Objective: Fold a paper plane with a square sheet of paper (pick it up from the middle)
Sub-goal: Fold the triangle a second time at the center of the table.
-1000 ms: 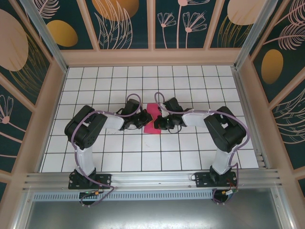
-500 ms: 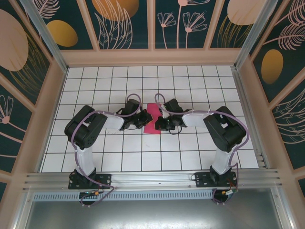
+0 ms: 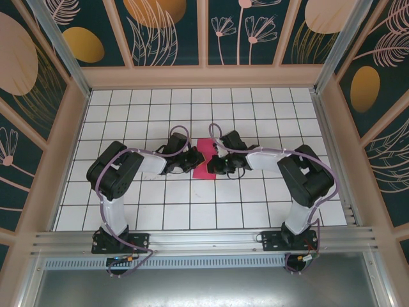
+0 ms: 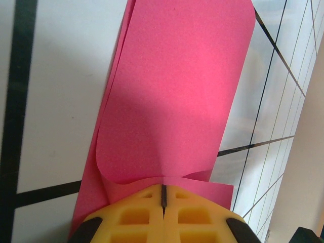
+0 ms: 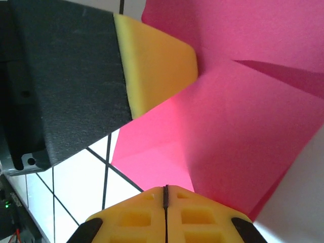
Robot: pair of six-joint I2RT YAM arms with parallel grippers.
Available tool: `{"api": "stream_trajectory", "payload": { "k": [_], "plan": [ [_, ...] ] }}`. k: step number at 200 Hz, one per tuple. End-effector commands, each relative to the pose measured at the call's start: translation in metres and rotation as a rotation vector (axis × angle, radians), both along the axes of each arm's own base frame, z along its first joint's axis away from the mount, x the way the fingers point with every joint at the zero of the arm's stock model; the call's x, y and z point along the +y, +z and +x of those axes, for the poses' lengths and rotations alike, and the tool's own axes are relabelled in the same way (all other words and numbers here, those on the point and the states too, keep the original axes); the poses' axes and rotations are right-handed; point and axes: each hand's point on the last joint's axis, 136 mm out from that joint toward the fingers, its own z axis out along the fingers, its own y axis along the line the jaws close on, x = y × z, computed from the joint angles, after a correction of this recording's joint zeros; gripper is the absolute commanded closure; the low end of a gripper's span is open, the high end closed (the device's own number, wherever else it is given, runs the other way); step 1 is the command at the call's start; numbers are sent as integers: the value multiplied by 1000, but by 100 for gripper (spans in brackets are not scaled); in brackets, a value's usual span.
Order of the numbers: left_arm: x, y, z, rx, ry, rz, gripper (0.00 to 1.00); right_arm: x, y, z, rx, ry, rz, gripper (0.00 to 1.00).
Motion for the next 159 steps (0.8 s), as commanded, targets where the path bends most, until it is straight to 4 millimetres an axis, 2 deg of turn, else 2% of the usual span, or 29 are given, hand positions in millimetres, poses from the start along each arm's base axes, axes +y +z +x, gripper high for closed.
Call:
{"api": "stream_trajectory", "payload": {
  "k": [1, 35, 74, 87, 121, 131, 143, 159],
  "plan": [
    [17, -38, -20, 86, -5, 100, 94, 0, -6, -9, 35, 29, -17, 93],
    [17, -38, -21, 87, -6, 100, 94, -21, -33, -21, 75, 7, -115, 94],
    [17, -38, -21, 86, -6, 101, 94, -28, -44, -33, 104, 8, -125, 94],
    [17, -39, -21, 87, -7, 102, 94, -25, -39, -32, 100, 10, -107, 94],
    [17, -38, -20, 87, -5, 102, 94, -8, -3, -21, 56, 33, -16, 93],
    [17, -38, -21, 87, -5, 103, 94, -7, 1, -21, 51, 33, -3, 93],
    [18, -38, -20, 87, -2, 102, 94, -10, -8, -25, 67, 26, -16, 93],
    [17, -37, -21, 87, -6, 100, 94, -24, -32, -33, 96, 8, -80, 94]
  ]
}}
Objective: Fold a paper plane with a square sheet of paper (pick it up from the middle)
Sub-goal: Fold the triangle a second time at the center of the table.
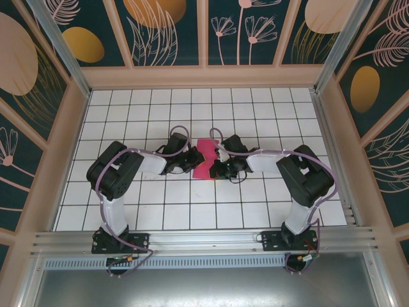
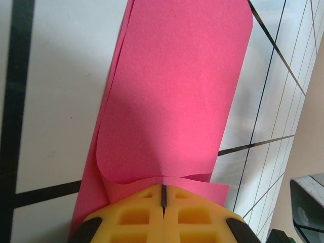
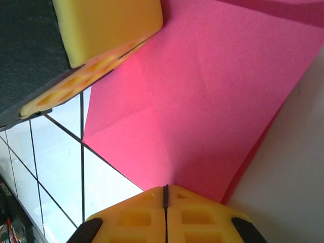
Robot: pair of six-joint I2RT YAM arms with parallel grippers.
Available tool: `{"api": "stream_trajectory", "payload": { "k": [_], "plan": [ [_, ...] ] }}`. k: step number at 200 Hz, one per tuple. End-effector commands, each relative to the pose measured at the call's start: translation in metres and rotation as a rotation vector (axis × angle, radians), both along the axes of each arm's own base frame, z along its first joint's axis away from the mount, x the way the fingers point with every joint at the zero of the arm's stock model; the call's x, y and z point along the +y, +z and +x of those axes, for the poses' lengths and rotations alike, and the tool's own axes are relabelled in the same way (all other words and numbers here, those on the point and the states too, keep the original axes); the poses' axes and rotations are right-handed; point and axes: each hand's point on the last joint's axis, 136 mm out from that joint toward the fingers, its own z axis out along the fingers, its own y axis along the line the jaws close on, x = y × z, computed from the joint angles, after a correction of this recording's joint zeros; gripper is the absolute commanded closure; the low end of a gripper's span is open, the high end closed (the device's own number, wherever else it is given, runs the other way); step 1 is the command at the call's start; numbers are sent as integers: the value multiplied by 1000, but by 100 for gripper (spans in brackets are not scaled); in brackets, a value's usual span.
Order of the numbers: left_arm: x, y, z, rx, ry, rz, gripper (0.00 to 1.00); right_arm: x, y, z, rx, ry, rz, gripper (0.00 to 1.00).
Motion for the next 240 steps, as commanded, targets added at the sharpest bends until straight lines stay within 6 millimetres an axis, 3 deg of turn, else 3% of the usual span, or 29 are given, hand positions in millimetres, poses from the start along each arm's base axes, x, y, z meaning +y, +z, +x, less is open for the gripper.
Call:
{"api": "stream_trajectory", "payload": {
  "k": [1, 24, 96, 134, 142, 175, 191, 203, 240],
  "plan": [
    [16, -37, -21, 89, -4, 99, 94, -14, -16, -17, 46, -1, -49, 94],
    [18, -38, -21, 90, -2, 105, 94, -25, -28, -25, 89, -27, -62, 94],
    [19, -37, -21, 89, -1, 105, 94, -20, 5, -28, 50, -16, 36, 93],
    [16, -39, -20, 93, -8, 99, 95, -35, -15, -31, 101, -29, -27, 94],
    [17, -38, -20, 90, -4, 101, 94, -33, -4, -26, 75, -37, -12, 94],
    [17, -38, -20, 89, -3, 99, 94, -24, 73, 14, -138, -113, 152, 92],
    [16, -36, -20, 85, -5, 96, 94, -22, 93, 34, -157, -161, 244, 90],
    [17, -35, -20, 83, -5, 98, 94, -16, 92, 42, -146, -152, 249, 90],
    [15, -36, -20, 84, -7, 94, 94, -1, 61, 41, -70, -113, 196, 91]
  ]
}}
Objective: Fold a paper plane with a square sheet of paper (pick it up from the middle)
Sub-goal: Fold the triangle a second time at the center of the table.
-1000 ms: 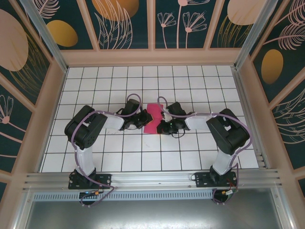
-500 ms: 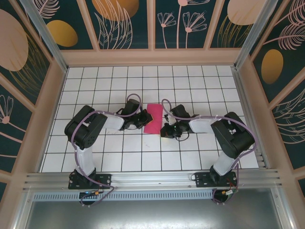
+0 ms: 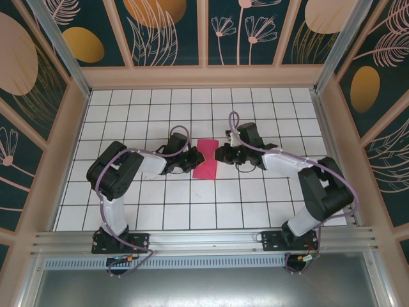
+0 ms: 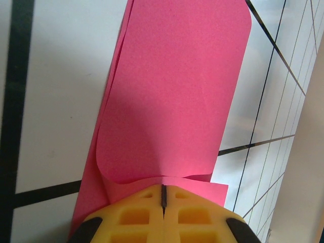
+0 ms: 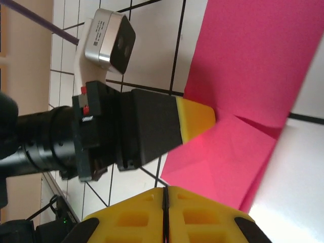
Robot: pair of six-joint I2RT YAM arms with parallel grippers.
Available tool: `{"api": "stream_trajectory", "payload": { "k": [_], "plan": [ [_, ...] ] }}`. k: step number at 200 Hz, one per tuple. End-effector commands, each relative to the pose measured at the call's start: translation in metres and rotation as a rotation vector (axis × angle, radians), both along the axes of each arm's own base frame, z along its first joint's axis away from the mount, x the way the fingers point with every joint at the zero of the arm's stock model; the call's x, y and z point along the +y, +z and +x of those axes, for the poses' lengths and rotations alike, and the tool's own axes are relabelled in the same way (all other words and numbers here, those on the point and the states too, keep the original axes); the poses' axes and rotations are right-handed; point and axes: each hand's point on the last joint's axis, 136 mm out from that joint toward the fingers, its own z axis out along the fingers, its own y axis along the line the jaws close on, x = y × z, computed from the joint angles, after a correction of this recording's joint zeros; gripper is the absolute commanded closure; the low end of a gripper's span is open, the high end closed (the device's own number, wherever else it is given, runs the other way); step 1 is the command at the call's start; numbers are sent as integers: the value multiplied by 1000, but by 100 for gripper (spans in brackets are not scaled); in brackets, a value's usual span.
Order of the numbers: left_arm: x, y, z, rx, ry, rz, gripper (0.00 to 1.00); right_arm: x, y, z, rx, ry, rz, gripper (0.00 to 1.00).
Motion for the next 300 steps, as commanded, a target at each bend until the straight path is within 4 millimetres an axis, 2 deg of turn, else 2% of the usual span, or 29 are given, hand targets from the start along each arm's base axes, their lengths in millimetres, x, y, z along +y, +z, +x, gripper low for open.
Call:
{"api": "stream_trajectory", "payload": {
  "k": [1, 58, 94, 112, 138, 153, 180, 192, 209, 236, 266, 286, 300],
  "plan": [
    [15, -35, -20, 83, -7, 94, 94, 11, -18, -5, 69, 33, -1, 91],
    [14, -35, -19, 81, -9, 93, 94, 32, -52, -32, 153, 154, -49, 90],
    [15, -34, -19, 80, -9, 93, 94, 15, -84, -33, 191, 100, -155, 91],
    [15, -34, -18, 75, -9, 95, 93, 6, -101, -40, 248, 92, -191, 92],
    [15, -27, -15, 46, -29, 112, 90, 0, -108, -53, 286, 91, -189, 99],
    [12, -12, -8, 1, -46, 119, 86, -2, -109, -56, 293, 83, -181, 100],
    [-1, 29, 4, -95, -59, 42, 80, -3, -110, -57, 300, 79, -178, 100],
    [-6, 43, 7, -122, -68, 11, 80, -3, -111, -57, 304, 77, -174, 100],
    [-12, 53, 5, -138, -89, -18, 82, -3, -111, -56, 304, 70, -173, 100],
    [-24, 48, -2, -117, -119, -63, 86, -3, -110, -56, 298, 67, -170, 100],
    [-27, 22, -4, -61, -121, -11, 88, -3, -112, -57, 304, 69, -173, 100],
    [-15, 0, -3, -29, -73, 70, 90, -4, -113, -57, 304, 71, -178, 100],
    [-2, -8, 3, -46, -35, 154, 90, -4, -113, -57, 306, 71, -176, 100]
  ]
}}
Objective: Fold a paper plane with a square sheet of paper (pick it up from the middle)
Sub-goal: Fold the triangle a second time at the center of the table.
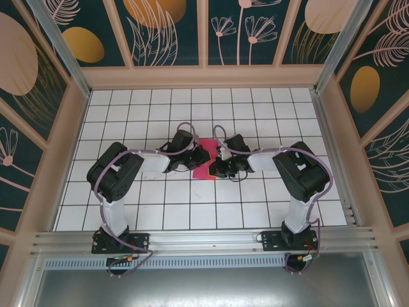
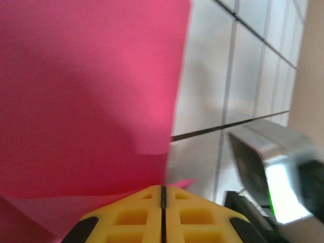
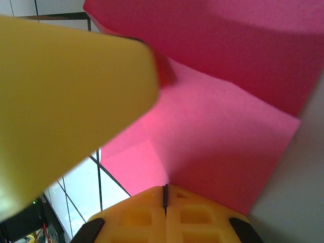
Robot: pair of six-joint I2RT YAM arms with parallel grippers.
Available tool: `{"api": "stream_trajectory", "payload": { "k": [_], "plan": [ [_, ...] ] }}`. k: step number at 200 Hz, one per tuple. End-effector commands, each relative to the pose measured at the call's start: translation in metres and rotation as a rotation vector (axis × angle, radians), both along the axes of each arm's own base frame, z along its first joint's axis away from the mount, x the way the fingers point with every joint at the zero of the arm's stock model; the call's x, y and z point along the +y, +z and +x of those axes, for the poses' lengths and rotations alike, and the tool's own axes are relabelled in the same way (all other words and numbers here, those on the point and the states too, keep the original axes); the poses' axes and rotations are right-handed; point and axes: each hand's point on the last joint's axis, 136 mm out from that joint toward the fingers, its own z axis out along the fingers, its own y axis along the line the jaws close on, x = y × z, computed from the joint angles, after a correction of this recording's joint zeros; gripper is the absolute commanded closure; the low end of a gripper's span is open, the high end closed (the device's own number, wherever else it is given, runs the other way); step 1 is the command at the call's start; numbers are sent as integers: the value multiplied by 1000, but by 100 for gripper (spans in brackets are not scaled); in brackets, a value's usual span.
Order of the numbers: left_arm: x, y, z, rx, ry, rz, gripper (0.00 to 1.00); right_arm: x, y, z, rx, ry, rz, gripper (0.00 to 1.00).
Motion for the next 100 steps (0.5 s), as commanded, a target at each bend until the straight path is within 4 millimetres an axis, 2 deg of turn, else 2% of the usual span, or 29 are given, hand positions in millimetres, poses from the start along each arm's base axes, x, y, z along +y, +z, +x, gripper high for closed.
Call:
{"api": "stream_trajectory", "payload": {
  "k": [1, 21, 51, 100],
  "plan": [
    [20, -21, 7, 4, 65, 136, 90, -22, -32, -24, 108, -16, -111, 100],
    [35, -28, 16, -23, 101, 225, 90, -24, -35, -26, 115, -21, -120, 100],
    [45, -36, 22, -21, 114, 219, 90, -24, -35, -25, 114, -19, -124, 100],
    [52, -24, 35, -69, 111, 184, 87, -27, -37, -26, 118, -24, -132, 100]
  ]
}}
